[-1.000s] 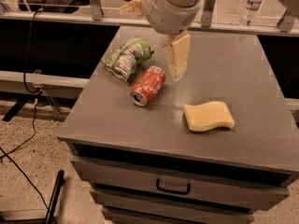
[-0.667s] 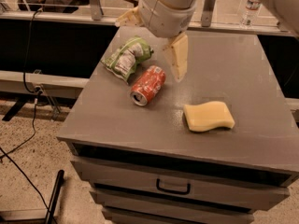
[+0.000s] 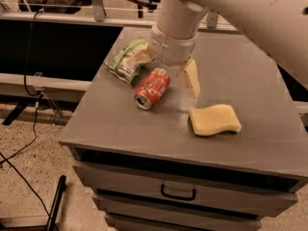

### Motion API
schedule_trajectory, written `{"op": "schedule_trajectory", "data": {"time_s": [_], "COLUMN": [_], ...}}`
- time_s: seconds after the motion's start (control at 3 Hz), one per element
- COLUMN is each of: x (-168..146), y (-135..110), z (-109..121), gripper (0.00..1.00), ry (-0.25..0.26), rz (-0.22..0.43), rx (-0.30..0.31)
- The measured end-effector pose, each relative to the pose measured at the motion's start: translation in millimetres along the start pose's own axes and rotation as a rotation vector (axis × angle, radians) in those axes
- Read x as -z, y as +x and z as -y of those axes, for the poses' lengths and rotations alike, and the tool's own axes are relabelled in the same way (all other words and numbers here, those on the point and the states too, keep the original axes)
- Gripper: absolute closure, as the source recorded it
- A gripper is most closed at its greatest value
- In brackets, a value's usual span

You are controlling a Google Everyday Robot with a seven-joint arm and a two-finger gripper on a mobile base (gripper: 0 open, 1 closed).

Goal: Place coke can upright

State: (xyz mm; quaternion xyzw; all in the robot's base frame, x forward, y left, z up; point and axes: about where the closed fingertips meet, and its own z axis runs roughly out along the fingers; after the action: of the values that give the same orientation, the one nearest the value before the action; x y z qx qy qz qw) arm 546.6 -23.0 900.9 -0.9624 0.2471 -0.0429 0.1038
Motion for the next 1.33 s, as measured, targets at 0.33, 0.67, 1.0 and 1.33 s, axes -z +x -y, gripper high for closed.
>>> {"op": "schedule_trajectory", "data": {"time_s": [0.33, 0.67, 1.0, 1.33], "x": [-26, -42, -53, -61], "y": [-4, -7, -10, -10], "z": [-6, -3, 1, 4], "gripper": [0.0, 0.0, 0.0, 0.0], "ry": [-0.027, -0.04, -0.056, -0.066], "rz": [-0.001, -0.016, -0.035, -0.056], "rx": [0.042, 0.077, 0.091, 0.088]}}
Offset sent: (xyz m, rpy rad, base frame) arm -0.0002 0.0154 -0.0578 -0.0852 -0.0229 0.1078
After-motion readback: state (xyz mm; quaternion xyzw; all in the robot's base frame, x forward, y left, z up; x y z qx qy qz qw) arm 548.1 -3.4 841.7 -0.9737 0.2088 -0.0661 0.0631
